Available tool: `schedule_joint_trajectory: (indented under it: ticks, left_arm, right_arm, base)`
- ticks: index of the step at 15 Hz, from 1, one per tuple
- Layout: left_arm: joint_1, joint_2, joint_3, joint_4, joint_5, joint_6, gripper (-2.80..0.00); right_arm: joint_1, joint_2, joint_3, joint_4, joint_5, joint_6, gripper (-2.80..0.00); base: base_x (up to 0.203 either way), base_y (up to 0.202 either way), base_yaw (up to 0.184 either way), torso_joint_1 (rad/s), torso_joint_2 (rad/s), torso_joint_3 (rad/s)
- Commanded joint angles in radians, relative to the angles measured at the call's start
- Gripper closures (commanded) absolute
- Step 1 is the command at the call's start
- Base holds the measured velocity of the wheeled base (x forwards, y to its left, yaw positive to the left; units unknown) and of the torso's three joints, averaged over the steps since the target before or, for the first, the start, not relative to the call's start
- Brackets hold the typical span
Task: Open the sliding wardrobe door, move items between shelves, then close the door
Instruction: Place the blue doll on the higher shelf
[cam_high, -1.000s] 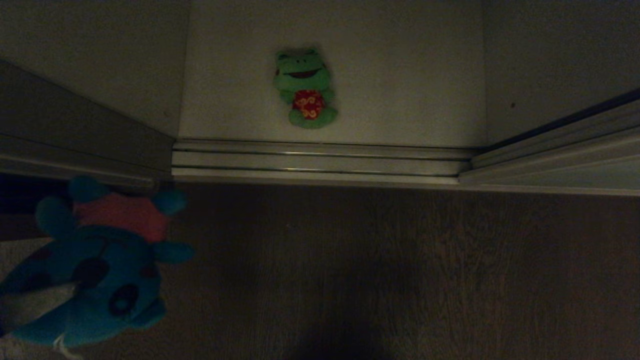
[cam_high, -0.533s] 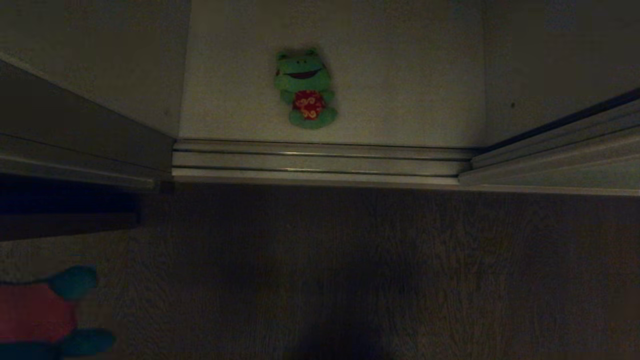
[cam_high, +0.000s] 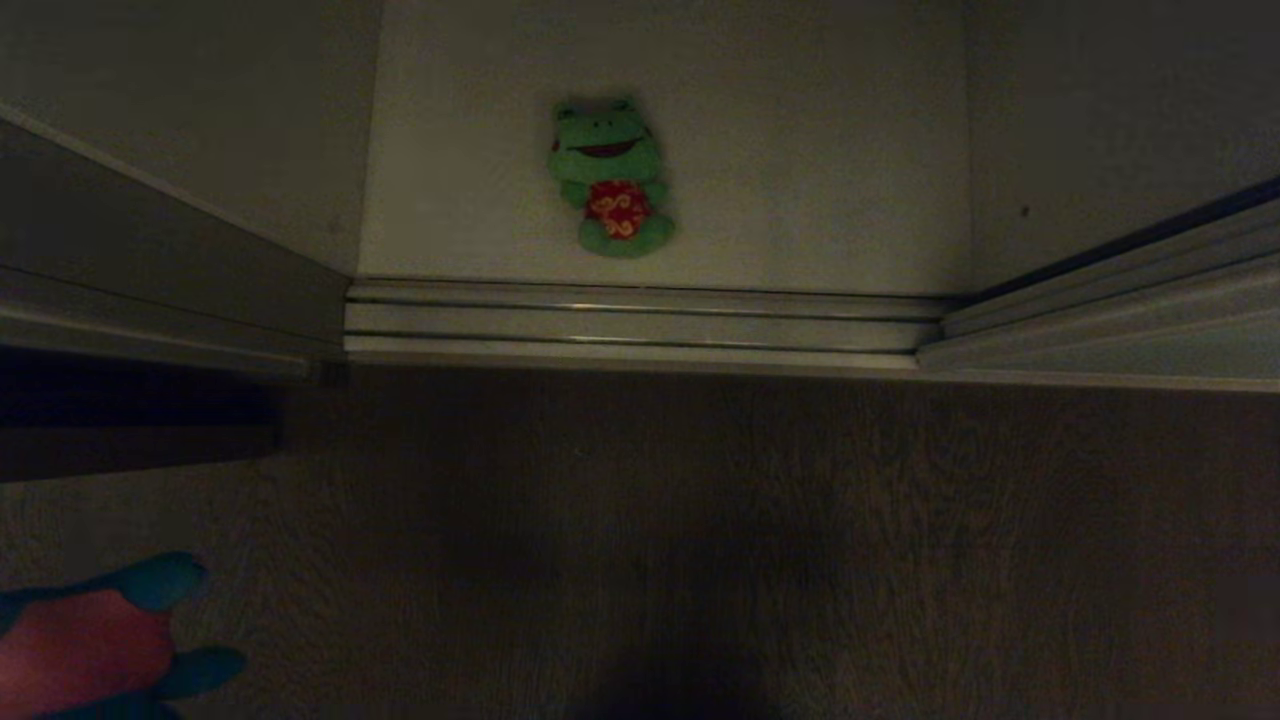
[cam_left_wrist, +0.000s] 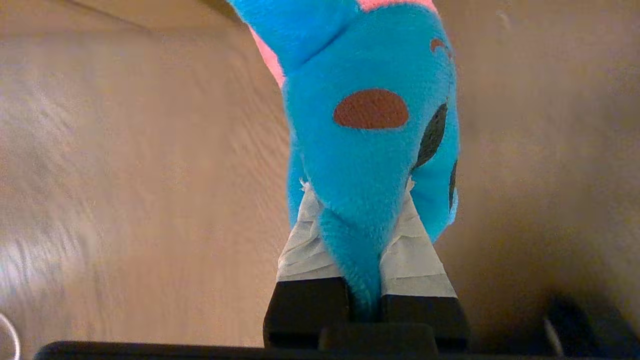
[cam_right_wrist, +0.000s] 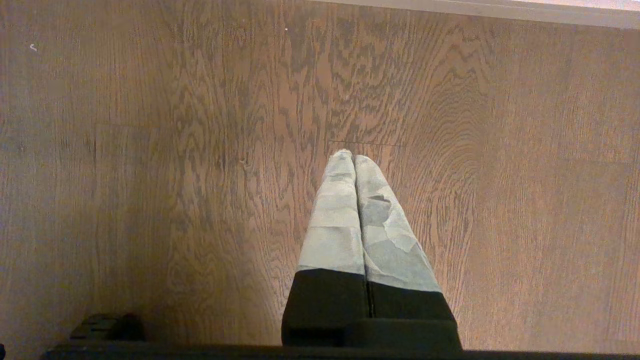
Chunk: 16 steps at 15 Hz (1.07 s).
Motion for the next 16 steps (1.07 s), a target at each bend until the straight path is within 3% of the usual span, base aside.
schedule_joint_trajectory:
  ticks: [1,2,5,16]
  left_arm:
    - [0.001,-0.009,0.104,-0.247,-0.003,-0.001,0.0]
    - [0.001,-0.009,0.114,-0.265,-0.023,-0.002,0.0]
    - [0.001,-0.009,0.117,-0.134,-0.069,-0.026,0.0]
    - [0.001,-0.009,0.121,-0.147,-0.075,-0.023,0.0]
  right_arm:
    - [0.0,-0.003,-0.001,-0.001,0.0,0.0,0.0]
    - [0.0,-0.003,0.001,-0.001,0.0,0.0,0.0]
    - [0.0,-0.003,0.0,-0.001,0.0,0.0,0.0]
    - [0.0,-0.003,0.0,-0.001,0.0,0.0,0.0]
  base:
    - [0.0,0.0,0.0,0.0,0.0,0.0]
    - [0.0,0.0,0.0,0.0,0.0,0.0]
    - [0.0,0.0,0.0,0.0,0.0,0.0]
    - [0.0,0.0,0.0,0.0,0.0,0.0]
